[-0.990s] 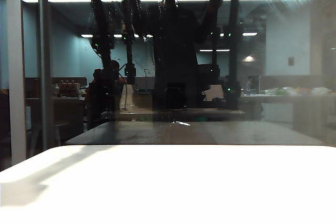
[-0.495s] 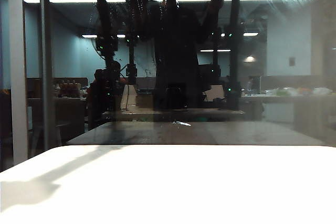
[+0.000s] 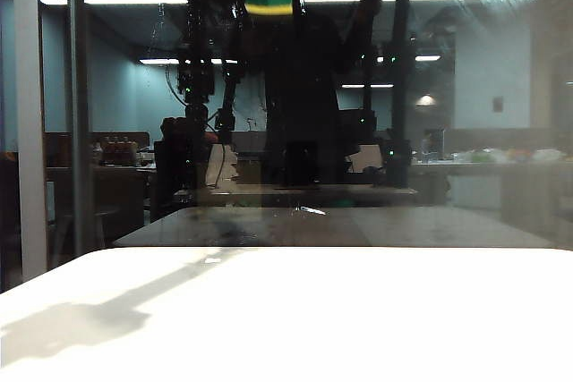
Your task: Reach upward to find where there is water on the glass, pick up the sponge from the table, dry the water, and finally place the sponge back on the table.
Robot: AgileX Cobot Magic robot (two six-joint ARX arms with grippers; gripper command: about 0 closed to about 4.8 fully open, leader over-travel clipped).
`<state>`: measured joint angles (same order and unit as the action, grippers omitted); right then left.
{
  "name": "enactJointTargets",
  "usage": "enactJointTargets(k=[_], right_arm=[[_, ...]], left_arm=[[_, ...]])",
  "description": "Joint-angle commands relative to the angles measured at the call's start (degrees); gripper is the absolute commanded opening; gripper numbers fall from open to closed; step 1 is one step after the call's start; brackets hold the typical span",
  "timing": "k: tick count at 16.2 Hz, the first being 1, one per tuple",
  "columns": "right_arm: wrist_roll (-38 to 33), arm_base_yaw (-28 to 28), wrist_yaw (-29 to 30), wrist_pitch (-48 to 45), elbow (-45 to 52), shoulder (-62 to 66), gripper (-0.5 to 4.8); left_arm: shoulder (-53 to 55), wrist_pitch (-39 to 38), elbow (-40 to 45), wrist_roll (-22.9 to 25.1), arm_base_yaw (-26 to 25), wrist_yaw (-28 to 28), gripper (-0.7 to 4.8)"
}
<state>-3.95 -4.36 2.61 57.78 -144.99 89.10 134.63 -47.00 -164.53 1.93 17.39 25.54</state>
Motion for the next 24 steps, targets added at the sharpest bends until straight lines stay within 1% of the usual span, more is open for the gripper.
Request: enactJointTargets(k=[1, 4, 5, 6, 9, 10, 11, 12, 13, 14, 15, 16, 17, 18, 21, 22, 24], right_arm=[[0.17, 0.02, -0.11, -0.92, -0.17, -0.13, -0.05], [0.17, 0.02, -0.11, -0.9, -0.17, -0.13, -0.05], [0.17, 0.02, -0.11, -0.87, -0.17, -0.13, -0.05], [0.17, 0.02, -0.11, -0.76, -0.17, -0.13, -0.05], [0.17, 0.02, -0.11, -0.76, -0.17, -0.13, -0.06], [0.17, 0.02, -0.11, -0.74, -0.17, -0.13, -0.05], [0.17, 0.02, -0.11, -0.74, -0.17, -0.13, -0.05], [0.17, 0.02, -0.11, -0.42, -0.17, -0.13, -0.05], [0.17, 0.02, -0.11, -0.37, -0.17, -0.13, -0.05], [0.17, 0.02, -0.11, -0.37, -0.17, -0.13, -0.05], [0.17, 0.02, -0.11, -0.39, -0.17, -0.13, -0.05], [0.17, 0.02, -0.09, -0.39, -0.17, -0.11, -0.05], [0.17, 0.02, -0.09, -0.39, -0.17, -0.11, -0.05], [0.17, 0.02, -0.11, -0.39, -0.17, -0.13, -0.06], [0.17, 0.02, -0.09, 0.07, -0.17, -0.13, -0.06], [0.17, 0.02, -0.09, 0.72, -0.17, -0.22, -0.05], [0.17, 0.02, 0.04, 0.76, -0.17, -0.17, -0.05]], left_arm=[[0.72, 1.01, 0.33, 0.22, 0.31, -2.64, -0.06], [-1.77, 7.41, 0.28, -2.93, 0.31, -2.49, -0.06], [-2.6, 9.09, 0.28, -3.02, 0.31, -3.04, -0.06], [-4.76, 11.89, 0.31, -3.04, 0.31, -6.38, -0.06], [-8.48, 15.87, 0.28, -3.08, -0.44, -11.19, -0.06], [-9.38, 16.96, 0.28, -4.22, -1.22, -12.44, -0.06], [-9.9, 18.08, 0.28, -5.7, -2.32, -12.5, -0.06], [-10.62, 19.67, 0.28, -8.2, -3.56, -12.33, -0.06], [-11.02, 19.5, 0.31, -8.41, -4.33, -11.04, -0.06], [-11.02, 18.08, 0.31, -8.07, -4.39, -8.61, -0.06], [-10.99, 15.5, 0.33, -6.43, -4.35, -7.67, -0.06], [-10.47, 10.82, 0.33, -2.27, -3.5, -7.34, -0.06], [-9.68, 7.67, 0.33, 0.76, -1.64, -7.54, -0.06], [-8.74, 5.27, 0.35, 1.75, -1.29, -7.52, -0.06], [-5.53, 1.53, 0.35, 1.73, 1.7, -7.65, -0.06], [-3.48, 1.53, 0.33, 1.77, 4.48, -8.96, -0.06], [-1.9, 1.79, 0.35, 2.21, 6.75, -9.97, -0.06]])
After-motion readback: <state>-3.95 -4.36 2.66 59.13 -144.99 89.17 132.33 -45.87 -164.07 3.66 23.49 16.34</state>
